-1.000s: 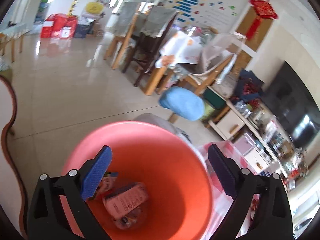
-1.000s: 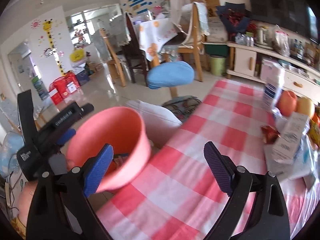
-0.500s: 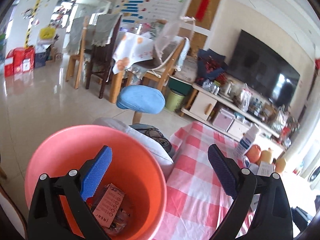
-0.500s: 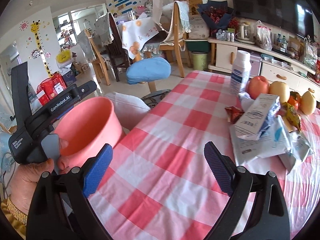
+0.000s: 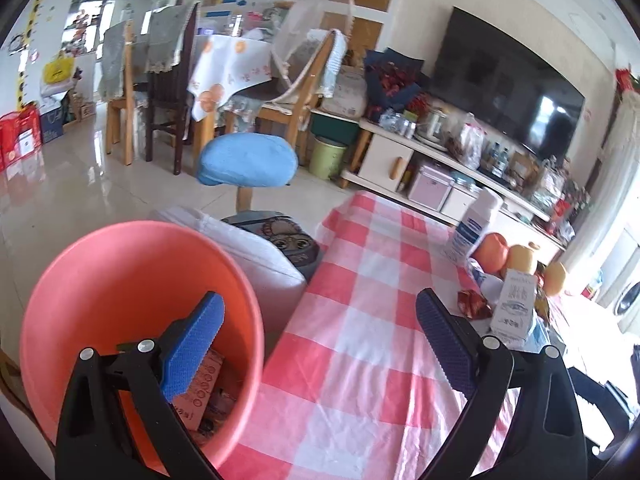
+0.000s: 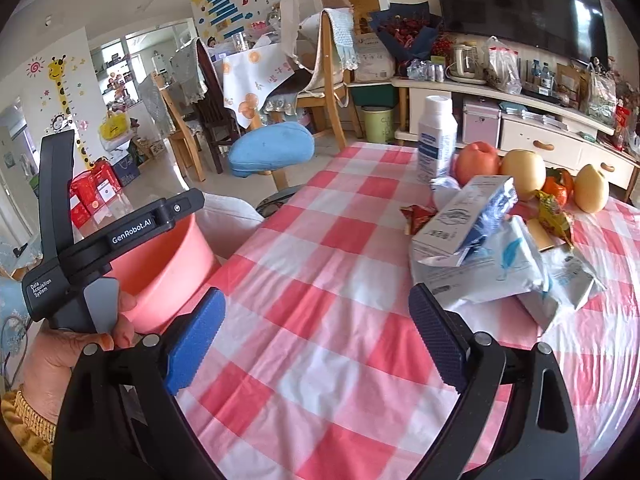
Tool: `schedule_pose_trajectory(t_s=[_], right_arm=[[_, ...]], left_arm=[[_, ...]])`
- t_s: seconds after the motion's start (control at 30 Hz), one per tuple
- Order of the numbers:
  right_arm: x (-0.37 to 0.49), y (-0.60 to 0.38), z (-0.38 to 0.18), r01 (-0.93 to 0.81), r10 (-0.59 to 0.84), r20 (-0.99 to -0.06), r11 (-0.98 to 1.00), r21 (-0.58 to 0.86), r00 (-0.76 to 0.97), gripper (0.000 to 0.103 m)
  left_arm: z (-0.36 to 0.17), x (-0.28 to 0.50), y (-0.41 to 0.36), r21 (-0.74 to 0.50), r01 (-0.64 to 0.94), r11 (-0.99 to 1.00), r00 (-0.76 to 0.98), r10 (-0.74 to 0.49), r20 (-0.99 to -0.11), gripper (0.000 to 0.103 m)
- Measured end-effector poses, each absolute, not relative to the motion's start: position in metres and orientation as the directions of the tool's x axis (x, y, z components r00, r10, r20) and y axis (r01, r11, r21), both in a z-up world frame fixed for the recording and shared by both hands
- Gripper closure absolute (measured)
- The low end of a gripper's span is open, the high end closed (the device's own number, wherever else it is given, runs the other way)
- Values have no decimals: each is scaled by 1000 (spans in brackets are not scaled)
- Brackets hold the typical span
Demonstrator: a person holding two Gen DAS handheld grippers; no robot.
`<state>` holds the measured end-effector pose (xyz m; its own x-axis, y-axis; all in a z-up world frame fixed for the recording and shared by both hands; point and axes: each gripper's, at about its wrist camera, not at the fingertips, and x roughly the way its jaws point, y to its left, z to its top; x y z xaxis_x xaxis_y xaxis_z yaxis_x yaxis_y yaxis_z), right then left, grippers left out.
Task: Collect trash
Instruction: 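Lower the white milk carton into the pink bucket and open the right gripper, then move both tools back toward the remaining packets on the table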
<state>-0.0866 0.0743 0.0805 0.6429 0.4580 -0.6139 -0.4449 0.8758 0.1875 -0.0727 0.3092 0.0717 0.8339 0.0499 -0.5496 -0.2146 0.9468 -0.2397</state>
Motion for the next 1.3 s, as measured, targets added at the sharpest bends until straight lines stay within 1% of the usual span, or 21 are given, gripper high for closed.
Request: schedule_pose_trajectory(t_s=[0.13,0.33,0.8,1.3], right_arm=[[-89,63,82,-437,435,-609,886,156,664,10],[-91,43,82,-423,417,-598,895,141,684,9],[-87,-7,75,-374,394,-594,913,165,701,9],[-86,-48,73,-343,397,-579,917,206,713,9]], left_arm=[[73,-69,291,-200,-191,961,832,50,-552,7],[74,-65,267,-173,-133,976,837,18,-546,7],[74,-60,207,-101,-9,995,834,-48,-550,7],[67,-55,165,-44,78,996,814,-89,-573,7]])
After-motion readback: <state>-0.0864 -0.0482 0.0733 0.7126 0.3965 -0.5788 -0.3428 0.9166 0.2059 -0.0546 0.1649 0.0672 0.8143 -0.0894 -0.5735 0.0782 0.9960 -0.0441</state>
